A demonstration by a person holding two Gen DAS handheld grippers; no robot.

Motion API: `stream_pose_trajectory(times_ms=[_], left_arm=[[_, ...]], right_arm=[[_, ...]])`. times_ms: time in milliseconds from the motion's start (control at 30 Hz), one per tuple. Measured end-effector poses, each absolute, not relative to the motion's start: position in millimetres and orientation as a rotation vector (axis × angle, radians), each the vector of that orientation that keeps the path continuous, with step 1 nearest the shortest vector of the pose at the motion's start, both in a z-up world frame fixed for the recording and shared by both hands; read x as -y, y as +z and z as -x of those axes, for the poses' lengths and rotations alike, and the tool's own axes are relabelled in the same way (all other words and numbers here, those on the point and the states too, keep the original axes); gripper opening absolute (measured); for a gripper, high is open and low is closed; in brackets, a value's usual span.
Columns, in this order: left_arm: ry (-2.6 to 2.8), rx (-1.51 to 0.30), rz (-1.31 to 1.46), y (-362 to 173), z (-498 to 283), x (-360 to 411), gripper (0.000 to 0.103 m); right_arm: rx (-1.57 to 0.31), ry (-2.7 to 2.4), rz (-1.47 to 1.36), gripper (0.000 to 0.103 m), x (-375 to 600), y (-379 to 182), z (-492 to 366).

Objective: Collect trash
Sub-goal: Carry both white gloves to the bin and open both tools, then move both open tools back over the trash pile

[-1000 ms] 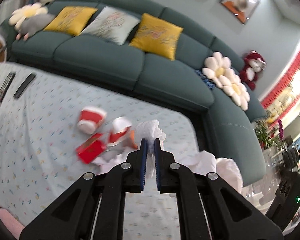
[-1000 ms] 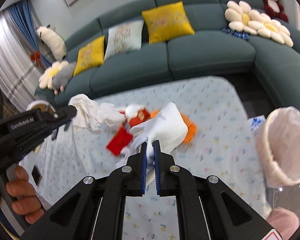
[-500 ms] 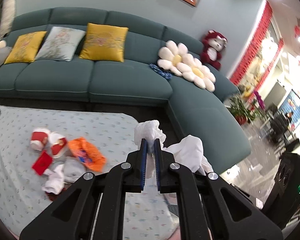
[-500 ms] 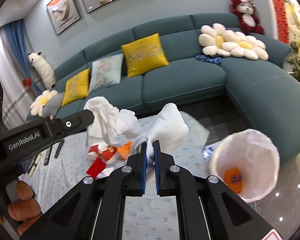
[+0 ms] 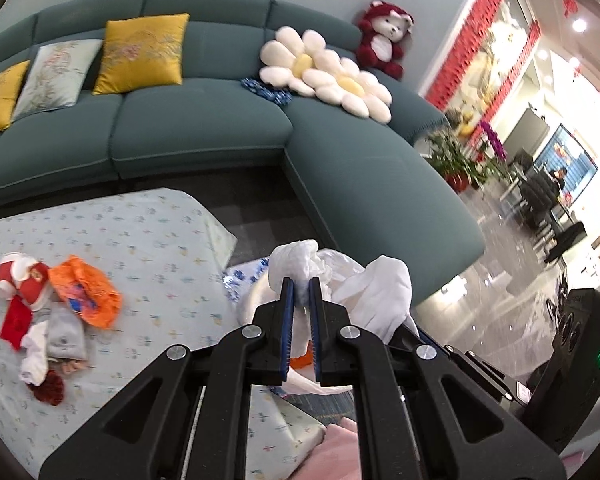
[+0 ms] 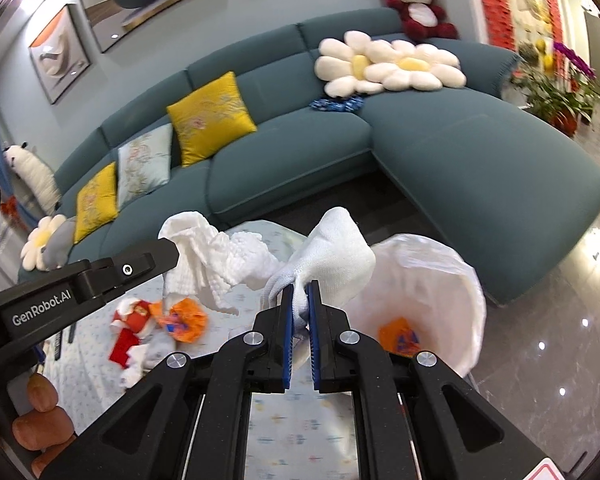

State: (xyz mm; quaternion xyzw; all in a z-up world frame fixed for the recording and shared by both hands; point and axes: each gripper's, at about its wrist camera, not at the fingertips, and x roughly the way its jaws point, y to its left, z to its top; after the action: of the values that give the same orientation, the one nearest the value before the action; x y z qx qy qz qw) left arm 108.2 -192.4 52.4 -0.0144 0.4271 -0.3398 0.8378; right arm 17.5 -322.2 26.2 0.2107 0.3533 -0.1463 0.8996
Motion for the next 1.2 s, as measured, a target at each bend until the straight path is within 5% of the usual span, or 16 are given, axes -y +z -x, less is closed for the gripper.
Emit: stream_pose_trajectory(times_ms=[367, 533, 667, 1200], left_arm=[[-0.773, -0.992, -0.018, 11, -110, 252, 0.009], [-0.739, -0.990, -0.027, 5, -113, 261, 0.044], [-0.718, -0.989, -0.014, 7, -116, 255, 0.049], [-0.512, -0.960, 0.091, 11, -134, 126, 0.063]], right_arm=[[-0.816, -0.363, -0.479, 0.013, 369, -21, -20], [-0.824, -0.398, -0.465, 0.031, 375, -27, -22], [-0.809, -0.412, -0.464, 0.044, 376, -23, -18], [-0.814, -0.293, -0.428, 0.050, 288, -3, -39]])
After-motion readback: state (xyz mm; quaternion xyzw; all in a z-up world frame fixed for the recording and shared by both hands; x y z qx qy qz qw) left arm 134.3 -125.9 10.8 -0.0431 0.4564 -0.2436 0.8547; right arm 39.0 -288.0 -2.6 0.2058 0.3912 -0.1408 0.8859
